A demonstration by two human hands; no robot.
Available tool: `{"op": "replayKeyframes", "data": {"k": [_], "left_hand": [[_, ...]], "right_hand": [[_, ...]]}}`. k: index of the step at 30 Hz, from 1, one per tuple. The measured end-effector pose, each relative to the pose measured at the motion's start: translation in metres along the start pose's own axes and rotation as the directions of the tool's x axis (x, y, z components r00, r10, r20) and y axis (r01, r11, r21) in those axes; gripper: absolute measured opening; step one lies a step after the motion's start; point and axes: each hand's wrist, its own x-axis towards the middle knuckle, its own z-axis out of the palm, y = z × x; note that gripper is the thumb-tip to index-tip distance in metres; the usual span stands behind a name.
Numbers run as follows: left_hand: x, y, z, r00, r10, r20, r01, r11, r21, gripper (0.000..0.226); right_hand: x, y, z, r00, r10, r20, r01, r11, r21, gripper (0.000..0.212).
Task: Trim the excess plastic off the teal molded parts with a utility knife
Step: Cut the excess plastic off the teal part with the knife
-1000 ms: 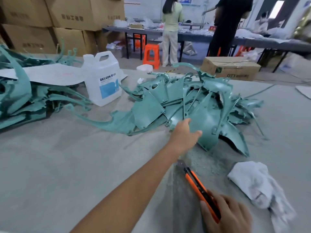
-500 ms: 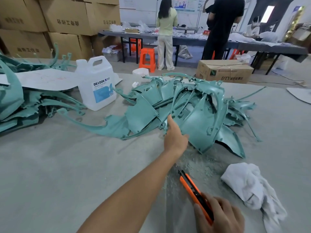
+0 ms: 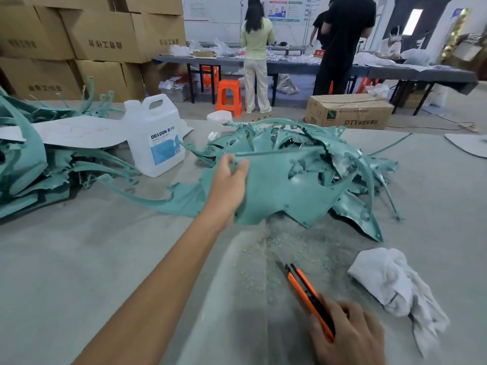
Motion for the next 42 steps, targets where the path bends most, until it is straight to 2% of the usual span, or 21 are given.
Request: {"op": "replayKeyframes", "data": {"k": [3, 5, 7, 10, 13, 14, 16, 18, 21, 23, 25, 27, 29, 30, 32, 35, 42], "left_hand": [[-0.021, 0.015, -0.044, 0.993, 0.050, -0.104, -0.072, 0.973, -0.221, 0.008], [-0.044, 0.012, -0.073, 0.990, 0.083, -0.115, -0.104, 0.976, -0.193, 0.007], [-0.073, 0.000, -0.100, 0.977, 0.137, -0.163, -0.137, 0.991, 0.011, 0.011], [-0.117, -0.025, -0.128, 0.942, 0.278, -0.188, -0.198, 0.912, 0.360, 0.015], [-0.155, -0.054, -0.131, 0.961, 0.260, -0.089, -0.178, 0.836, 0.519, 0.021], [-0.163, -0.062, -0.130, 0.965, 0.253, -0.063, -0.180, 0.821, 0.541, 0.025], [-0.170, -0.072, -0.131, 0.967, 0.245, -0.065, -0.170, 0.817, 0.551, 0.022], [-0.170, -0.076, -0.139, 0.985, 0.160, -0.062, -0.113, 0.876, 0.468, 0.006], [-0.174, -0.078, -0.153, 0.997, 0.046, 0.059, -0.064, 0.935, 0.349, 0.043], [-0.176, -0.078, -0.154, 0.997, 0.032, 0.073, -0.053, 0.947, 0.317, 0.043], [-0.176, -0.079, -0.150, 0.997, 0.031, 0.066, -0.051, 0.944, 0.325, 0.028], [-0.174, -0.081, -0.142, 0.996, 0.002, 0.090, -0.033, 0.937, 0.347, 0.005], [-0.174, -0.081, -0.134, 0.994, 0.019, 0.112, -0.059, 0.926, 0.373, 0.022], [-0.174, -0.080, -0.131, 0.994, 0.030, 0.109, -0.069, 0.927, 0.370, 0.021], [-0.172, -0.079, -0.128, 0.992, 0.038, 0.120, -0.084, 0.910, 0.405, 0.014], [-0.170, -0.079, -0.126, 0.986, 0.071, 0.151, -0.137, 0.860, 0.491, 0.029], [-0.174, -0.071, -0.125, 0.986, 0.071, 0.151, -0.137, 0.861, 0.490, 0.031]], "right_hand": [[-0.003, -0.001, 0.000, 1.000, 0.021, 0.019, -0.020, 0.999, -0.028, 0.052], [-0.004, -0.003, -0.002, 0.998, 0.051, 0.019, -0.051, 0.998, -0.020, 0.055], [-0.003, -0.003, -0.003, 0.995, 0.097, 0.014, -0.097, 0.995, 0.021, 0.056], [-0.001, -0.003, -0.010, 0.988, 0.157, -0.014, -0.151, 0.969, 0.197, 0.054], [-0.004, -0.006, -0.013, 0.985, 0.175, -0.008, -0.163, 0.934, 0.317, 0.029], [-0.006, -0.007, -0.014, 0.982, 0.190, 0.018, -0.185, 0.924, 0.336, 0.029], [-0.009, -0.005, -0.015, 0.975, 0.210, 0.073, -0.222, 0.908, 0.354, 0.049], [-0.011, -0.006, -0.018, 0.968, 0.226, 0.109, -0.250, 0.895, 0.370, 0.056], [-0.010, -0.007, -0.023, 0.964, 0.210, 0.160, -0.256, 0.892, 0.372, 0.060], [-0.010, -0.012, -0.024, 0.954, 0.209, 0.215, -0.281, 0.874, 0.396, 0.064], [-0.011, -0.021, -0.026, 0.952, 0.173, 0.251, -0.269, 0.865, 0.423, 0.060], [-0.013, -0.034, -0.030, 0.960, 0.097, 0.263, -0.213, 0.862, 0.460, 0.045], [-0.015, -0.049, -0.038, 0.960, 0.033, 0.278, -0.178, 0.840, 0.513, 0.034], [-0.016, -0.055, -0.042, 0.958, -0.002, 0.287, -0.159, 0.828, 0.538, 0.033], [-0.016, -0.067, -0.049, 0.950, -0.076, 0.303, -0.120, 0.805, 0.580, 0.040], [-0.018, -0.079, -0.054, 0.940, -0.159, 0.303, -0.064, 0.788, 0.613, 0.043], [-0.014, -0.087, -0.058, 0.945, -0.220, 0.241, 0.037, 0.805, 0.592, 0.039]]}}
